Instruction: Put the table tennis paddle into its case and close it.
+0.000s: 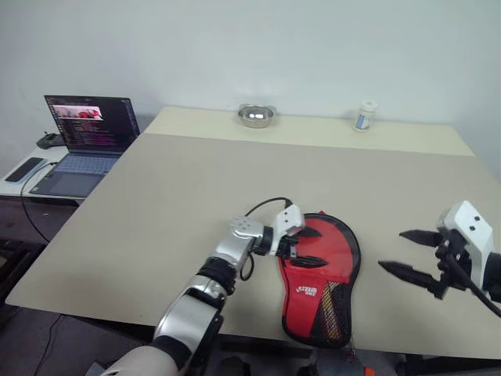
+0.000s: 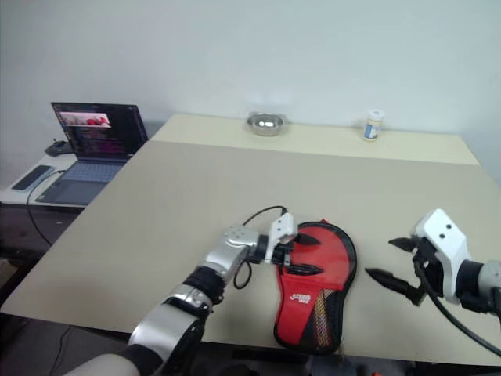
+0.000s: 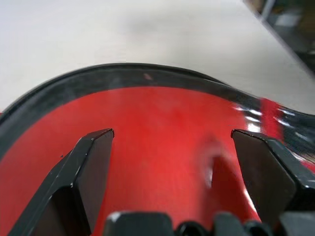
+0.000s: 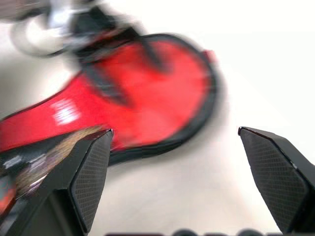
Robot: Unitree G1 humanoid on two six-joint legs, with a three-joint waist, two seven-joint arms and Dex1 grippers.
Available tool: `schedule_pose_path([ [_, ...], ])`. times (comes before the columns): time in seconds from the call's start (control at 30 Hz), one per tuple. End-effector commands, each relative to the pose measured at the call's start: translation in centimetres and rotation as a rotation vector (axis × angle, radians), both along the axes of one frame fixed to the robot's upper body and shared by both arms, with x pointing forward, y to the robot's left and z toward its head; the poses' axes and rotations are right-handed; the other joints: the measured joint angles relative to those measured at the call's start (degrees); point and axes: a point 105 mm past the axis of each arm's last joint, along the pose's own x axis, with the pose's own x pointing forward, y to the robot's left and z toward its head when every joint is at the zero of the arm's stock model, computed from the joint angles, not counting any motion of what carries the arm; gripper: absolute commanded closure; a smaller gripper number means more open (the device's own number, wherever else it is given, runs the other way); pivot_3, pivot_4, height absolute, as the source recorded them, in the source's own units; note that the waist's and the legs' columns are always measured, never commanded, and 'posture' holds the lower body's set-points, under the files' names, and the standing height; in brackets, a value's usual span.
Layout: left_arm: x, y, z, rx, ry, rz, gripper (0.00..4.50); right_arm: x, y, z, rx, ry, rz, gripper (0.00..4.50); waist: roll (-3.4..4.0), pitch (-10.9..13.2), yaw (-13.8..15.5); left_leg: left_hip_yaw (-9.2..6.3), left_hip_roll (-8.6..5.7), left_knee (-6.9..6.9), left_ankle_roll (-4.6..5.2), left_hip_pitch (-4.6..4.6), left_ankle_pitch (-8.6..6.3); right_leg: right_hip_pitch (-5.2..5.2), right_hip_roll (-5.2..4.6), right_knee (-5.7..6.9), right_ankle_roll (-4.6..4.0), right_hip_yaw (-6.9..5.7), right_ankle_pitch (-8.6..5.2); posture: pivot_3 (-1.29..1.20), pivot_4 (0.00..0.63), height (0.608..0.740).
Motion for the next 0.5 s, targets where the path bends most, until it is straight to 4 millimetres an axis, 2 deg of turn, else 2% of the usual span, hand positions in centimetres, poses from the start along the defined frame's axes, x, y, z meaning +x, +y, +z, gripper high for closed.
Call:
schedule_pose_path([
  [0.03, -1.6, 4.1, 3.1, 0.006, -0.039, -0.058, 0.34, 2.4, 0.3, 0.0, 0.031, -0.126, 0.011, 0.02, -0.05, 0.23, -0.79, 0.07, -0.02, 0.04, -0.03, -0.15, 0.02, -0.26, 0.0, 0.29, -0.02, 0.1, -0.06, 0.0, 0.15, 0.74],
  [0.13, -2.3, 6.1, 3.8, 0.033, -0.03, -0.022, 0.34, 3.2, 0.7, -1.2, 0.075, -0.081, 0.057, 0.02, 0.29, 0.47, -0.51, 0.08, -0.11, 0.02, -0.27, -0.22, 0.16, -0.47, -0.07, 0.59, -0.08, 0.16, -0.29, 0.0, 0.15, 0.74],
  [0.23, -2.4, 8.6, 5.3, 0.018, -0.069, 0.107, 0.34, 5.3, 0.8, -2.5, 0.082, -0.125, 0.051, 0.02, 0.31, 0.53, 0.02, 0.0, -0.15, 0.09, -0.14, -0.25, 0.09, -0.45, -0.08, 0.61, -0.08, 0.04, -0.29, 0.0, 0.15, 0.74],
  [0.3, -2.4, 9.2, 6.0, -0.004, -0.101, 0.184, 0.34, 6.2, 0.8, -3.4, 0.088, -0.119, 0.062, 0.02, 0.32, 0.56, 0.2, 0.0, -0.21, 0.15, -0.12, -0.24, 0.08, -0.42, -0.11, 0.63, -0.05, 0.07, -0.27, 0.0, 0.15, 0.74],
  [0.4, -2.3, 9.0, 6.3, -0.027, -0.12, 0.246, 0.34, 7.2, 0.2, -3.8, 0.085, -0.112, 0.071, 0.02, 0.33, 0.58, 0.42, 0.01, -0.26, 0.19, -0.11, -0.24, 0.08, -0.41, -0.12, 0.67, -0.01, 0.08, -0.24, 0.0, 0.15, 0.74],
  [0.5, -2.7, 8.6, 5.8, -0.013, -0.13, 0.223, 0.34, 8.0, -0.5, -3.0, 0.059, -0.143, 0.067, 0.02, 0.34, 0.58, 0.42, 0.0, -0.3, 0.21, -0.08, -0.24, 0.1, -0.41, -0.11, 0.73, -0.02, 0.06, -0.22, 0.0, 0.15, 0.74],
])
